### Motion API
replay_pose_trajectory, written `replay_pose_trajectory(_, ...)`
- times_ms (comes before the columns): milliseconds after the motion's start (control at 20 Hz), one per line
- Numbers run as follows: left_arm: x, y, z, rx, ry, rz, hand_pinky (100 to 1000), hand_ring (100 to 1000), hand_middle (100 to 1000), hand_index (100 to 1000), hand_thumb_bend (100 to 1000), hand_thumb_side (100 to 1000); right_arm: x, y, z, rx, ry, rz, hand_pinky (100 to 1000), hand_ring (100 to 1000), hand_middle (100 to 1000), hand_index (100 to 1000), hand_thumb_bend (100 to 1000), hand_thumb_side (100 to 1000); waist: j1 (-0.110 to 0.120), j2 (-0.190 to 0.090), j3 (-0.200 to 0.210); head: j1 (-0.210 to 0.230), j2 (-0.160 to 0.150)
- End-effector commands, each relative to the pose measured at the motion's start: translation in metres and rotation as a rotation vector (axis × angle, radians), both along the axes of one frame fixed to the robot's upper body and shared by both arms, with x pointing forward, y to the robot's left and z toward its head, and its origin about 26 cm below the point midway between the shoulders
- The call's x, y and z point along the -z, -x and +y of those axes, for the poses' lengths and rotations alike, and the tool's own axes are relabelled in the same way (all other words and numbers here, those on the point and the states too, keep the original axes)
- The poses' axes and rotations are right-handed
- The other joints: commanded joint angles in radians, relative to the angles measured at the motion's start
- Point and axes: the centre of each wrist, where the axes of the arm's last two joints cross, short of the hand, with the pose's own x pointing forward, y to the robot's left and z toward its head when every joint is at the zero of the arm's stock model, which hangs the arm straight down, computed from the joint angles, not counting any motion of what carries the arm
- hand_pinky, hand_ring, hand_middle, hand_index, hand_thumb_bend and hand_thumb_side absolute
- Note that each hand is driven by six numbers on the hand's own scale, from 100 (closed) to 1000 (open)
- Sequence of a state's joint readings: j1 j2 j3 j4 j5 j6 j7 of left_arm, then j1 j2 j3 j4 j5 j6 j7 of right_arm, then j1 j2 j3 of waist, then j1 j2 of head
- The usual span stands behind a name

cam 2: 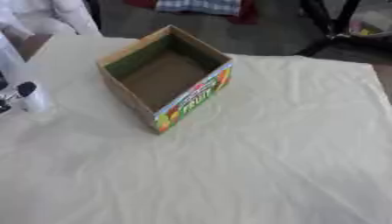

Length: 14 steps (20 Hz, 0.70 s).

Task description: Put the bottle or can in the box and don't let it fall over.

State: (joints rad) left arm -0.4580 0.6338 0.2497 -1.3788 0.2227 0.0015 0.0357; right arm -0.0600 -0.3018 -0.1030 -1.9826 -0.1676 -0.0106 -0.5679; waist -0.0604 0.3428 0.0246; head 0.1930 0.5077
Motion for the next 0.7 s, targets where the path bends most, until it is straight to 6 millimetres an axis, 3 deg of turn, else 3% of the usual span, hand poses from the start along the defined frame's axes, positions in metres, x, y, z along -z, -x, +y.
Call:
replay_pose_trajectory(50,-0.016,0.001,0.005,-0.004,-0.035,-0.025,1000,1000,1000,793,817,272,-0.005,0.002,0.0,-0.001,0.016,-0.014,912,970,1000,919,100,470,0.003,-0.023,0.001,0.005,-0.01)
replay_pose_trajectory(700,-0.022,-0.025,-0.01,0.047,0.02,-0.023,1000,1000,1000,760,805,265,-0.002,0.002,0.004,-0.015,0.005,-0.001,914,971,1000,921,100,470,-0.016,-0.015,-0.005,-0.003,-0.013)
